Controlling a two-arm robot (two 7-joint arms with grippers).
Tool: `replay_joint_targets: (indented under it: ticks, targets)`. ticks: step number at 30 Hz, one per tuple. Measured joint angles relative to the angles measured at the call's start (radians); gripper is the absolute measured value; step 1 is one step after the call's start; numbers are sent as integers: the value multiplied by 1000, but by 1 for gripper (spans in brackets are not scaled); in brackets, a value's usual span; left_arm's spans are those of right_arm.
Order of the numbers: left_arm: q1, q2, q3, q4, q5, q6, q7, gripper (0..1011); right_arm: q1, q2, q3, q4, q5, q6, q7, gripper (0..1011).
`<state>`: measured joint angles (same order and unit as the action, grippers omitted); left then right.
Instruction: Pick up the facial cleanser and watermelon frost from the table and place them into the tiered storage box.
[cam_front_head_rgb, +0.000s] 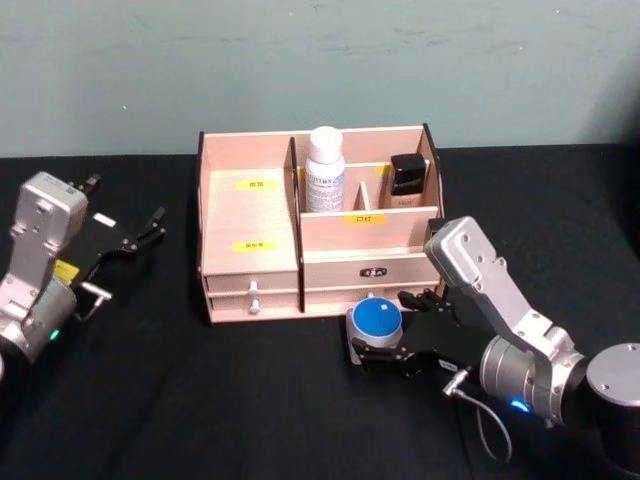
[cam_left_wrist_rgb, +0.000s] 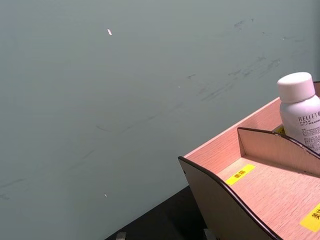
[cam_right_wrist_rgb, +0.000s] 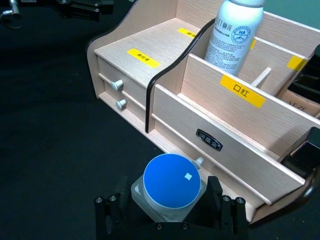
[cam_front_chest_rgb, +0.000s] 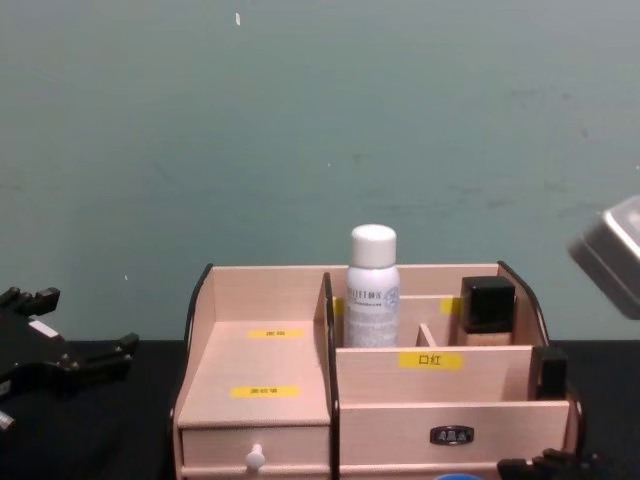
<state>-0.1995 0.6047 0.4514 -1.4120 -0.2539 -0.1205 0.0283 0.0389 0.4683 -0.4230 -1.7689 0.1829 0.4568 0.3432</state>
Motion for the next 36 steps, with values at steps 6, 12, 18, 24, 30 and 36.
replay_joint_targets:
  ticks: [6,12,18,24,30,36]
  targets:
    - [0,0,0,0,0,0,0,1001,13,-20,0,25,-16,-7,11,1000]
    - [0,0,0,0,0,0,0,1001,20,-32,1,39,-25,-11,19,1000]
    - [0,0,0,0,0,0,0,1001,23,-41,1,49,-35,-13,25,1000]
    - [0,0,0,0,0,0,0,1001,25,-45,-2,53,-53,-4,25,1000]
    - [0,0,0,0,0,0,0,1001,25,-45,-2,53,-52,-4,25,1000]
    - [0,0,0,0,0,0,0,1001,25,-45,-2,53,-52,-4,25,928]
